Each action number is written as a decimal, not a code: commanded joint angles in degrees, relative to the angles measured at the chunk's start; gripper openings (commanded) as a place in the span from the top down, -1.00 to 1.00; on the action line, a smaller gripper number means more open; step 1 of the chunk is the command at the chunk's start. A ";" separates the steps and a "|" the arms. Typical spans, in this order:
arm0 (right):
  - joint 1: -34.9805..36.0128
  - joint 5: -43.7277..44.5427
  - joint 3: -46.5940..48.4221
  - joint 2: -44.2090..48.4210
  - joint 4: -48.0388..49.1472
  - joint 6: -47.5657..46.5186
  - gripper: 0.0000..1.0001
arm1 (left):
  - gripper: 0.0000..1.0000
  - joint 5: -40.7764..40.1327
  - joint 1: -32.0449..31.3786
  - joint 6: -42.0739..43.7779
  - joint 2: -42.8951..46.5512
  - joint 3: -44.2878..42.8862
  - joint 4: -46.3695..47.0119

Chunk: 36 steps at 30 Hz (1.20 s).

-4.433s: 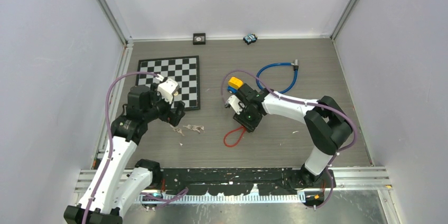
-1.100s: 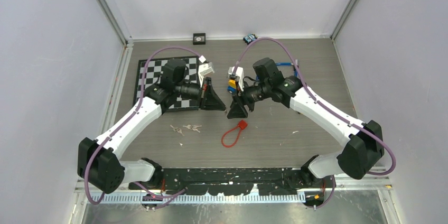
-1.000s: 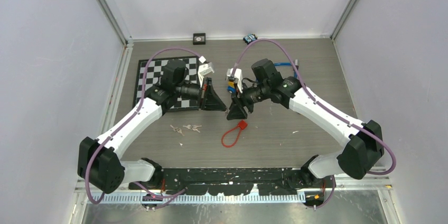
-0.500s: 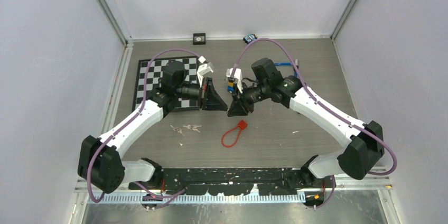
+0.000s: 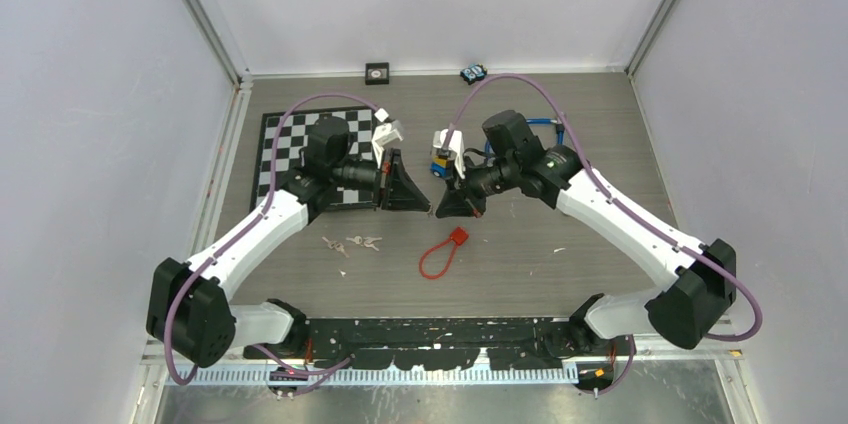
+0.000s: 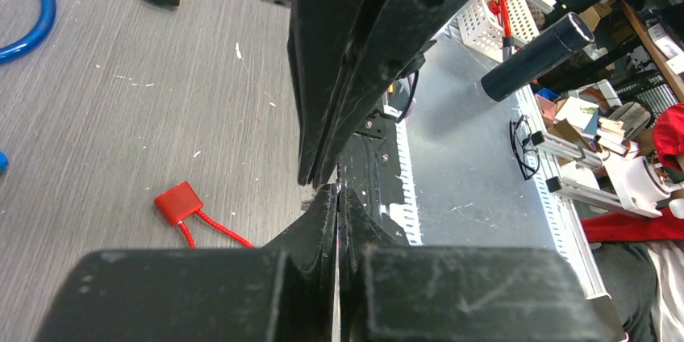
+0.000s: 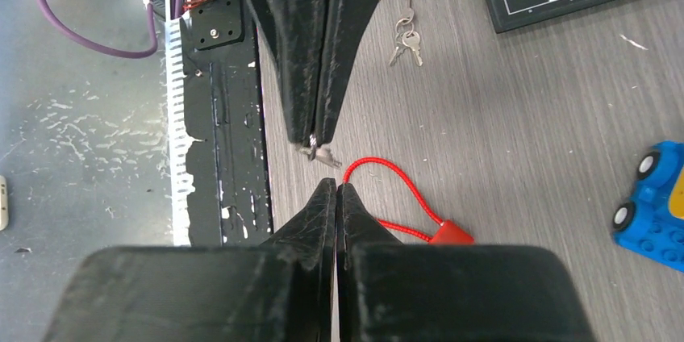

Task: Unlock with the key
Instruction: Pick up the key from the center of the board.

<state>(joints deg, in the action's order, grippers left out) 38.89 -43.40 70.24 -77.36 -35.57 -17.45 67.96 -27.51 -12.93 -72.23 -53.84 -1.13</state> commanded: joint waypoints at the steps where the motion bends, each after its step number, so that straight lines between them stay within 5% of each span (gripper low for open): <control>1: 0.23 1.12 -0.72 3.80 0.71 -2.37 0.97 | 1.00 -0.24 0.78 2.11 2.14 0.49 -0.64; 4: 0.27 0.72 -0.96 3.97 0.48 -2.71 0.84 | 1.00 -0.17 0.81 2.12 2.03 0.46 -0.54; 8: 0.38 0.11 -0.14 3.03 0.12 -3.01 0.17 | 1.00 0.39 0.82 1.37 1.72 0.60 0.48; 11: 1.07 -0.23 1.06 1.77 -0.27 -3.13 -0.05 | 1.00 0.78 0.80 0.54 1.63 1.05 1.12; 18: 1.95 -0.17 2.99 -1.54 -0.15 -3.85 -0.05 | 1.00 1.71 0.85 -0.48 1.99 1.84 3.59; 36: 2.33 -3.62 5.42 -3.72 -0.68 -3.16 0.37 | 1.00 2.01 1.01 -1.45 2.44 3.03 5.53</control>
<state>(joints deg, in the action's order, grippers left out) 40.93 -44.36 73.84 -81.49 -37.39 -20.69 68.25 -26.85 -13.43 -71.33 -51.18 0.73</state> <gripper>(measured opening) 0.316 0.009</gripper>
